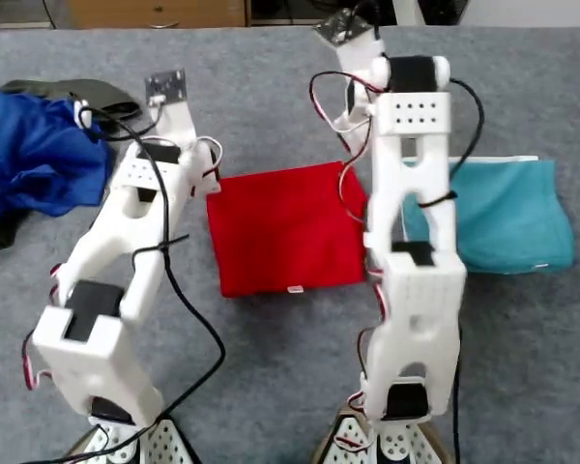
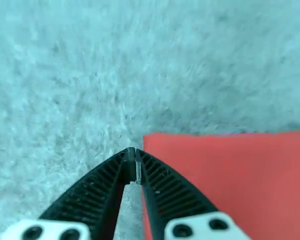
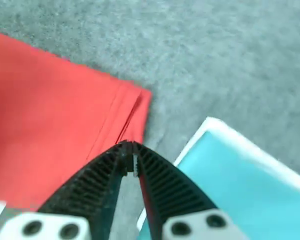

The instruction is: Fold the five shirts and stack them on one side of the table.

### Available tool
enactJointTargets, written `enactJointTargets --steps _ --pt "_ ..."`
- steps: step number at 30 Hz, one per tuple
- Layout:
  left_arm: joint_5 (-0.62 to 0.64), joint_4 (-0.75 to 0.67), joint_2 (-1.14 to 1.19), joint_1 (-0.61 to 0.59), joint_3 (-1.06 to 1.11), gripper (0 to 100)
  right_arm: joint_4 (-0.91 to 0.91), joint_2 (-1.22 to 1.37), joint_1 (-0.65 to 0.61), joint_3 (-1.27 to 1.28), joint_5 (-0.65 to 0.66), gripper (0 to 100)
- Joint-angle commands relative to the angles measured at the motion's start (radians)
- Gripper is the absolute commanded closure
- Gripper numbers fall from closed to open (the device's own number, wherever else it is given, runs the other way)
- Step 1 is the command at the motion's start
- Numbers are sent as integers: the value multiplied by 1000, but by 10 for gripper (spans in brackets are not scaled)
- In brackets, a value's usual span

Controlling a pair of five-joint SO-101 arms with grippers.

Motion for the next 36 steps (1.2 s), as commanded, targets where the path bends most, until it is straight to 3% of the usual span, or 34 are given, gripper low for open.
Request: enactJointTargets --steps 1,9,17,23,29,36 --pt "6 -2 47 5 -68 981 9 -257 8 294 2 996" --pt "3 -21 127 5 -106 980 -284 -595 10 928 20 996" --pt "-2 -15 176 0 -149 981 -559 -685 -25 1372 28 995" --pt "-5 -20 179 2 -147 981 -663 -685 -19 1492 29 995" --pt "-3 -21 180 0 -149 981 -778 -684 74 1544 57 995" --pt "-8 -20 177 2 -147 981 -770 -694 104 1541 95 995"
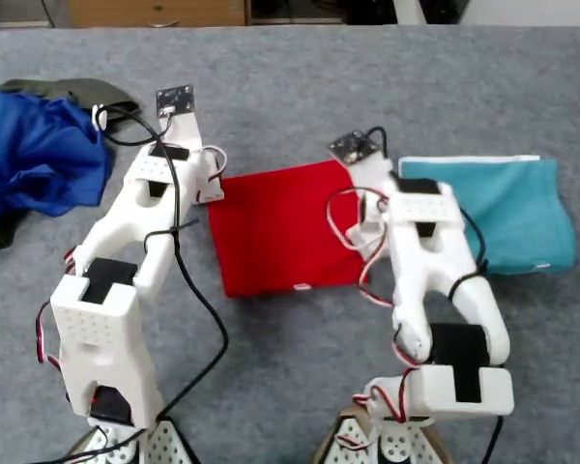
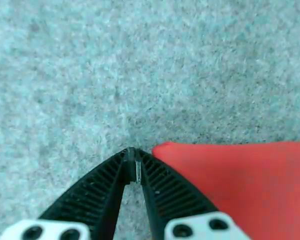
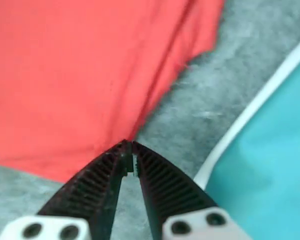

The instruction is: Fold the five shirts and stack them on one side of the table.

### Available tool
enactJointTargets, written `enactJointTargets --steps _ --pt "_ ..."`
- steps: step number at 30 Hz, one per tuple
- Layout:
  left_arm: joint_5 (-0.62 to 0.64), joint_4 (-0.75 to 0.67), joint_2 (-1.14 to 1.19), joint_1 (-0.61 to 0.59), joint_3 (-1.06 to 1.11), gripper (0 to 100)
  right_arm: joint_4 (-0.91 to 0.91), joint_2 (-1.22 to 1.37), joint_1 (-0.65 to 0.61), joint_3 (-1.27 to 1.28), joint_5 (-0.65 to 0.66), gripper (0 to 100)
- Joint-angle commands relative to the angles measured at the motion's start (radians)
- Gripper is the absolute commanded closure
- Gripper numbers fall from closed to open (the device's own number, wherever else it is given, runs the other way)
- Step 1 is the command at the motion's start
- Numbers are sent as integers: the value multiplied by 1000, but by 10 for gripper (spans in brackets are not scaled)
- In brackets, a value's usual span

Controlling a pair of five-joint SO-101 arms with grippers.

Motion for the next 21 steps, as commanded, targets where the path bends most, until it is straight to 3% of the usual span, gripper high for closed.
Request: enactJointTargets --steps 1,15,21 --pt "-9 -12 -7 3 -49 981 26 -68 10 -16 15 995" --pt "-40 158 -309 5 -38 981 423 -496 -7 -134 15 995" --pt "-104 146 -438 2 92 981 437 -545 73 -134 17 994"
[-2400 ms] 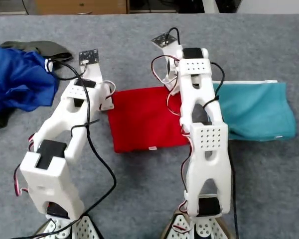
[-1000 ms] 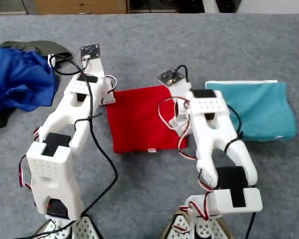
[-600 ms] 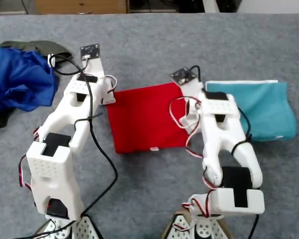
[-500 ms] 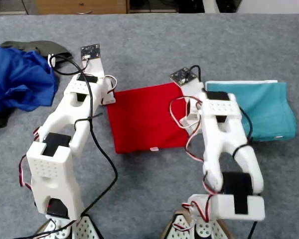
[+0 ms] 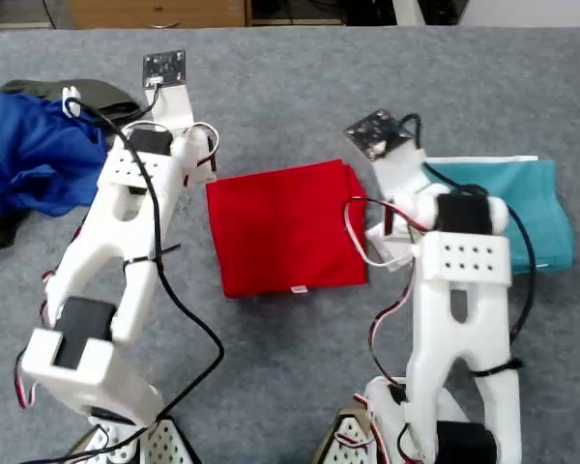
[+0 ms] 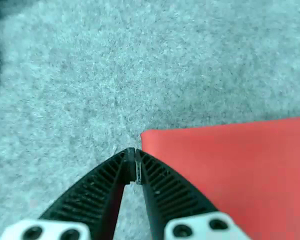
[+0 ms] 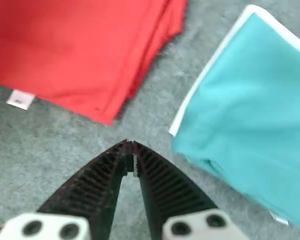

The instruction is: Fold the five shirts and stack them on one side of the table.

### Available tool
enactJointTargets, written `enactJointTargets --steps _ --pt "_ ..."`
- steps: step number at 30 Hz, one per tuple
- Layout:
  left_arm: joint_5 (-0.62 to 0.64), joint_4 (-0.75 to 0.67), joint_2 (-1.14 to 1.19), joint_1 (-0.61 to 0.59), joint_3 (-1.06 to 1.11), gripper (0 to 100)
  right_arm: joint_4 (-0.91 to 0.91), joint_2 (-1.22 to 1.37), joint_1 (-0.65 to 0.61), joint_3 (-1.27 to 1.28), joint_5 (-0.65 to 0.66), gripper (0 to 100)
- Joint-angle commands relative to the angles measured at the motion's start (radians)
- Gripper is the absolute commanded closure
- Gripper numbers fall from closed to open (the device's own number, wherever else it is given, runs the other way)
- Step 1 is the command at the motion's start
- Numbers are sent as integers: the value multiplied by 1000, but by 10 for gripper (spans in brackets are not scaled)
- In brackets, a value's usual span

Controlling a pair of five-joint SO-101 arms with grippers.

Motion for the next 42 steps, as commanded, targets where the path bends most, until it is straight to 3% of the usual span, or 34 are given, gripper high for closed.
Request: enactJointTargets --steps 1,7,13,19,23,29,36,42 --pt "-21 -35 -110 -9 77 981 12 -35 42 -42 8 994" --pt "-21 -123 -228 -55 299 981 20 -58 87 -42 6 994" --pt "-34 -281 -335 -68 535 980 176 -110 131 -2 2 993" --pt "38 -445 -242 -210 606 979 265 -153 142 147 -21 993" --pt "44 -453 -147 -249 506 979 176 -163 127 234 -206 993" --pt "41 -451 -88 -212 470 979 57 -160 -45 275 -528 986" --pt "40 -451 -94 -218 466 979 -127 -142 -183 274 -844 716" --pt "38 -453 -91 -221 462 979 -265 45 -278 268 -1097 700"
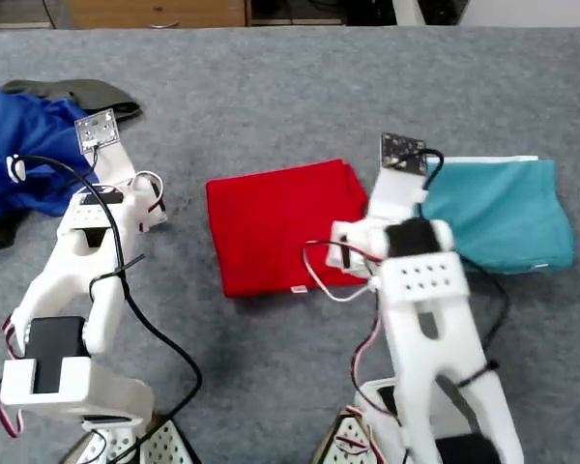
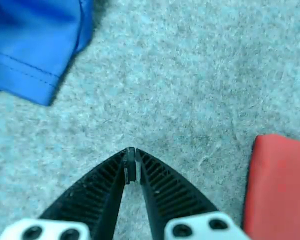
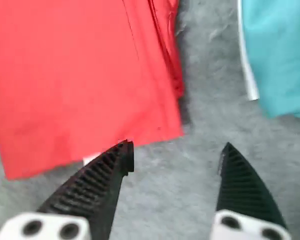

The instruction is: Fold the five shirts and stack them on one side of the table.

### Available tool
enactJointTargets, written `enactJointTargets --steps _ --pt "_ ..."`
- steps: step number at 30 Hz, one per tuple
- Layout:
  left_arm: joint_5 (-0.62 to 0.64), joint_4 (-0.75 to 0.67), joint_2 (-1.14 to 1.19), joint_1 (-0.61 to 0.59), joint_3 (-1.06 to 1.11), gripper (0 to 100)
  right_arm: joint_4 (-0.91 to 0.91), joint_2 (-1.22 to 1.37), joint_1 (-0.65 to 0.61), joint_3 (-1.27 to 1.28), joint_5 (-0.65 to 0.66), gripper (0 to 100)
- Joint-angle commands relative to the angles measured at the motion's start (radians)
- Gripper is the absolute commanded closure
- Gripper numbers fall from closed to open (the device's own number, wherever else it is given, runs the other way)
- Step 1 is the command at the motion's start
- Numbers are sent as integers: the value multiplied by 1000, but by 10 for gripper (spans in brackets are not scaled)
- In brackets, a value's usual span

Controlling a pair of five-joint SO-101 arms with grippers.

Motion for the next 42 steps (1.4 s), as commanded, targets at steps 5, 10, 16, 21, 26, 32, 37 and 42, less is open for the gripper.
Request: enactJointTargets --steps 5,10,16,21,26,32,37,42 --pt "2 -14 -8 6 -55 979 -192 217 -42 -7 -219 702" --pt "2 -14 -7 5 -55 979 -285 283 -36 -5 -252 702" --pt "2 -14 -7 8 -55 979 -377 344 -36 -1 -252 702" --pt "2 -14 -7 6 -55 979 -476 470 -35 -4 -278 702" --pt "2 -14 -5 5 -55 979 -554 587 -30 -7 -293 702" --pt "0 -14 -5 6 -55 979 -559 518 -4 -16 -290 785" --pt "0 -14 -5 6 -55 979 -559 446 -7 -16 -236 954" --pt "0 -14 -5 6 -55 979 -519 441 -4 -22 -227 946"
